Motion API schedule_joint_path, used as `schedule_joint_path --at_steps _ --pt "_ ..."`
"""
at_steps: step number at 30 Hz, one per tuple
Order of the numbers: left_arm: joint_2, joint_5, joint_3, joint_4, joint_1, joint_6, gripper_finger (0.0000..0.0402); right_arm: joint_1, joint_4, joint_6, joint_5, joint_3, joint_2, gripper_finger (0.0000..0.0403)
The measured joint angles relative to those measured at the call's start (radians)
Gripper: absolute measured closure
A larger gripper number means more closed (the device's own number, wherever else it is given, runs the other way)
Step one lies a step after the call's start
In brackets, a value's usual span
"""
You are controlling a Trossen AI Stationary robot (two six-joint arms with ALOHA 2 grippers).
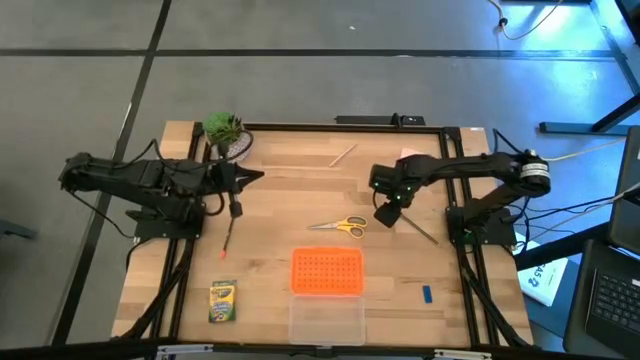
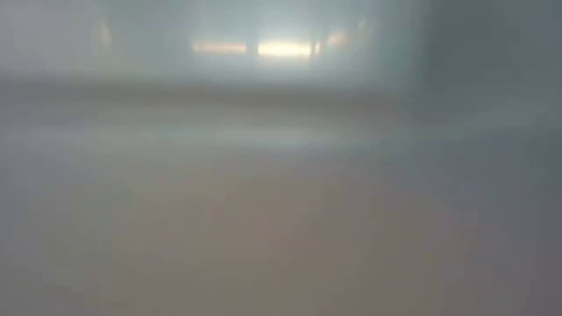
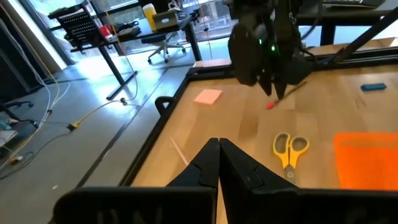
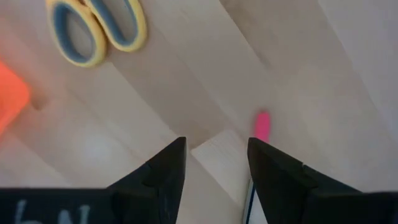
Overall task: Pack school essentials
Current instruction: Put the right black pencil into the orange supply box
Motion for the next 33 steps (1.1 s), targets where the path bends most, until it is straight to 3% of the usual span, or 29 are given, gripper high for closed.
schedule_joint_path --at_steps 6,14,33 --pt "0.080 0.000 0.131 -0.074 0.000 0.004 0.0401 0.000 -0.029 -0.033 0.059 0.000 0.069 0.0230" --pt "0.158 -0.001 0.225 -0.082 0.000 0.060 0.0401 0.000 -0.024 -0.098 0.060 0.000 0.151 0.0230" --pt "0.200 0.000 0.240 -0.092 0.000 0.060 0.0401 -0.043 -0.019 -0.302 0.047 -0.001 0.264 0.0230"
